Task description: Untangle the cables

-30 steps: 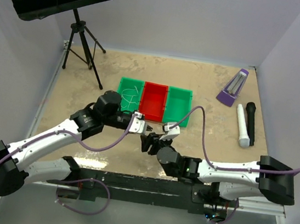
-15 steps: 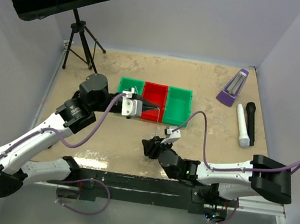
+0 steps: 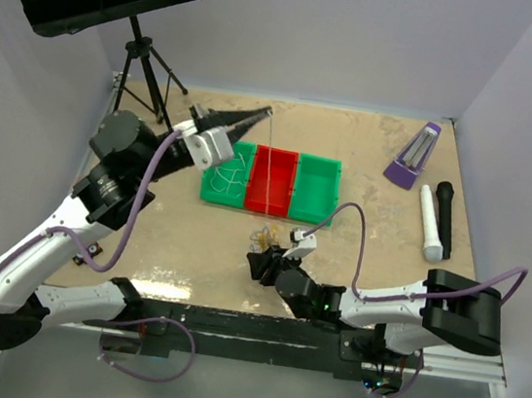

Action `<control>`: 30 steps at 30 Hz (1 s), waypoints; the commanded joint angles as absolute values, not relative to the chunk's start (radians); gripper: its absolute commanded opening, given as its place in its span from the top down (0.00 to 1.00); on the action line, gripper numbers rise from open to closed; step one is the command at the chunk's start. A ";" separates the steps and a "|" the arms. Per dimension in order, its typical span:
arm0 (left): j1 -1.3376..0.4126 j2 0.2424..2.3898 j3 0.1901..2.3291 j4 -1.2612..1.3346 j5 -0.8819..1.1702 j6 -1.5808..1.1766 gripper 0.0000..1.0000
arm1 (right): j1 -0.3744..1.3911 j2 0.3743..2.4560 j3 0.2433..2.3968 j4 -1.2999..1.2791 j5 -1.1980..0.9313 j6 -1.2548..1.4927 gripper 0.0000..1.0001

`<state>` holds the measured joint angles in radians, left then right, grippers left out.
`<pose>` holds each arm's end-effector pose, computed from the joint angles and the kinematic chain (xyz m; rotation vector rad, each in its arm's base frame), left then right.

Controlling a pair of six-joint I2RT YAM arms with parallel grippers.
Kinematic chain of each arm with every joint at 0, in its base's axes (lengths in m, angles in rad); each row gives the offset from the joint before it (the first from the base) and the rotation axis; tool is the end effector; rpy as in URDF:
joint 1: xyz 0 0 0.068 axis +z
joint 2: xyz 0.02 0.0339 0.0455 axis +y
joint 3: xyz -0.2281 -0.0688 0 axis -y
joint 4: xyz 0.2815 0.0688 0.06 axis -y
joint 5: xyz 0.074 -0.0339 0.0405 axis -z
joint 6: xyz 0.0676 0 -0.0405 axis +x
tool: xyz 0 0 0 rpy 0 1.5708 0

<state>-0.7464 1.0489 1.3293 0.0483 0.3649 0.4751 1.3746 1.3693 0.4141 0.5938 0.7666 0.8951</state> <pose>0.1965 -0.2146 0.4911 0.9710 0.8307 -0.4601 0.1046 0.2857 0.0984 0.0613 1.9132 0.8411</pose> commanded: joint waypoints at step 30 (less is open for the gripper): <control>-0.741 0.979 1.333 0.046 0.423 0.591 1.00 | 1.379 0.851 0.503 0.321 0.716 0.569 0.19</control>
